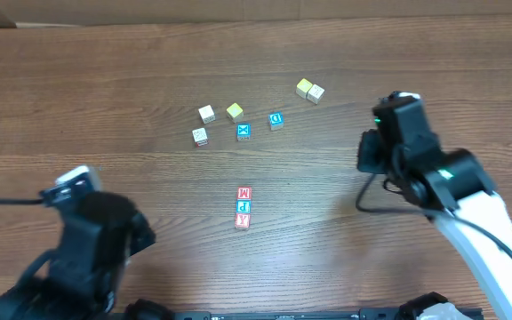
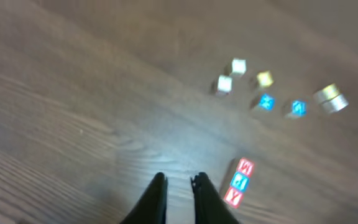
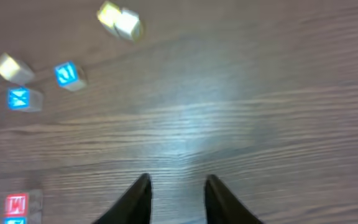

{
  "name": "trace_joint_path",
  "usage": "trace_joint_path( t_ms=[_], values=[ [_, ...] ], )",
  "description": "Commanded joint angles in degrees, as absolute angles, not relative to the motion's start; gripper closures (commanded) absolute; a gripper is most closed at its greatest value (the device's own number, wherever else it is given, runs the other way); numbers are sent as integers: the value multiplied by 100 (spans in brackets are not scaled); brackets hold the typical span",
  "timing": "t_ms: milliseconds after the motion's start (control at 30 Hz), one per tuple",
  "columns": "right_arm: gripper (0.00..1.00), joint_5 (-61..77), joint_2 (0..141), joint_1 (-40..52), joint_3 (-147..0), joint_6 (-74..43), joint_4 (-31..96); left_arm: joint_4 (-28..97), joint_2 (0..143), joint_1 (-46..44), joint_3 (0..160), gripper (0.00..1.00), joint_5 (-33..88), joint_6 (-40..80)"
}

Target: Flip 3 blocks

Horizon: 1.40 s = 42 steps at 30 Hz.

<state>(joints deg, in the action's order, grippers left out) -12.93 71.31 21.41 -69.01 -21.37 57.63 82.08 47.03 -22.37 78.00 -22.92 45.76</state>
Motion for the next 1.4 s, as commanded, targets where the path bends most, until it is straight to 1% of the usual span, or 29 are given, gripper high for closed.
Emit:
trace_joint_path(
  t_ms=[0,67,100,167,267,333,367,433,467,500,567,600,633,667,867,1000,1367],
  values=[
    [67,-1562,6445,2147,-7323,-1922,6014,8440,4661,-2198,8464,84,-2740,4482],
    [65,-1559,6062,2161,-7441,-1922,6257,8586,4661,-2196,8709,80,-2976,4482],
    [65,-1557,5876,2171,-7483,-1922,6379,8654,4659,-2198,8801,75,-3103,4491],
    [64,-1538,5481,2213,-7540,-1929,6694,8720,4659,-2198,8908,60,-3293,4506],
    [62,-1406,4915,2272,-7550,-1946,7188,8722,4661,-2198,8917,49,-3387,4501],
    [62,-1197,4617,2281,-7553,-1949,7540,8707,4665,-2198,8914,37,-3391,4504],
    [61,-1004,4460,2281,-7553,-1955,7743,8702,4665,-2198,8914,25,-3391,4504],
    [59,-607,4241,2281,-7553,-1990,8055,8700,4665,-2198,8914,10,-3389,4504],
    [58,-384,4152,2281,-7550,-1990,8237,8700,4668,-2198,8914,0,-3387,4501],
    [56,-231,4093,2281,-7553,-1992,8403,8705,4668,-2198,8914,0,-3385,4501],
    [47,38,4049,2281,-7550,-1992,8755,8702,4670,-2198,8914,0,-3350,4501],
    [39,128,4049,2281,-7550,-1994,8906,8705,4670,-2198,8914,0,-3323,4501],
    [13,169,4051,2281,-7550,-2021,9026,8702,4672,-2198,8914,0,-3267,4501],
    [0,165,4056,2281,-7548,-2099,9111,8705,4672,-2198,8914,0,-3190,4501],
    [0,163,4056,2281,-7548,-2123,9177,8707,4674,-2198,8914,0,-2934,4504],
    [0,161,4056,2281,-7548,-2121,9142,8720,4674,-2198,8914,0,-2423,4501],
    [0,163,4056,2281,-7548,-2119,9146,8720,4674,-2198,8914,0,-2394,4501]
  ],
)
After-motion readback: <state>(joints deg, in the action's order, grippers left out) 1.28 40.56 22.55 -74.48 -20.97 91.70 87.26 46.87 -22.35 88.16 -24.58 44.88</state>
